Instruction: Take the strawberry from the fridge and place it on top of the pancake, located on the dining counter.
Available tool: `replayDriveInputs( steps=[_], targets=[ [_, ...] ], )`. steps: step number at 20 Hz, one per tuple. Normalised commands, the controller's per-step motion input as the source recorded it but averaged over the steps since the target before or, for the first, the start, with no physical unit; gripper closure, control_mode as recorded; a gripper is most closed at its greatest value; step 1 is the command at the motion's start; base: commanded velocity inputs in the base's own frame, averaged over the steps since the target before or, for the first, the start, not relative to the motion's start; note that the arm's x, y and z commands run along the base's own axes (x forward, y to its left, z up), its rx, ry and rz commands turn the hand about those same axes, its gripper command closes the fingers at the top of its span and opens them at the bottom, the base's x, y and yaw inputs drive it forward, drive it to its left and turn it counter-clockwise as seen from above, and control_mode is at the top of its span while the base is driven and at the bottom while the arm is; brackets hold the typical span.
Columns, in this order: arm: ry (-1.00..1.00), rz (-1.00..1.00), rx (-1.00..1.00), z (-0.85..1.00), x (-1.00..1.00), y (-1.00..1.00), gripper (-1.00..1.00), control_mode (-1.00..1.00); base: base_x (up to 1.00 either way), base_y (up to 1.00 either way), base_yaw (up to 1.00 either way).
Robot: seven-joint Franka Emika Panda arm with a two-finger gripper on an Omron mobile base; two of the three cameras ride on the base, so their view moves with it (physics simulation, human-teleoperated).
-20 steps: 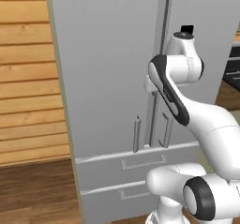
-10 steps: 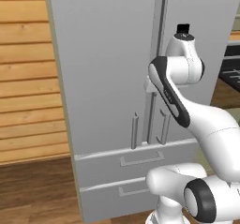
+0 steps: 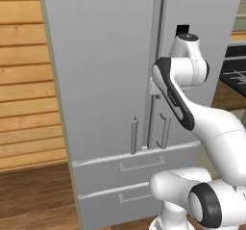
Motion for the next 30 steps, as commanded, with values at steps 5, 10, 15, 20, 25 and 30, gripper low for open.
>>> replayDriveInputs(
  steps=[5, 10, 15, 20, 25, 30],
  targets=[
    [0.0, 0.0, 0.0, 0.0, 0.0, 0.0, -1.0, -1.0, -0.17, 0.03, 0.0],
    [-0.06, 0.0, 0.02, -0.28, 0.02, -0.21, -1.0, -1.0, 0.0, 0.0, 0.0],
    [-0.22, 0.02, 0.0, -0.95, 0.12, -0.33, -1.0, -1.0, 0.0, 0.0, 0.0],
    [-0.03, 0.0, -0.02, -0.54, 0.45, -0.51, -1.0, -1.0, 0.0, 0.0, 0.0],
    [0.03, 0.0, 0.0, -0.2, 0.57, -0.06, -1.0, -1.0, 0.0, 0.0, 0.0],
    [0.08, 0.0, 0.0, -0.3, 0.31, -0.01, -1.0, -1.0, 0.0, 0.0, 0.0]
  ],
)
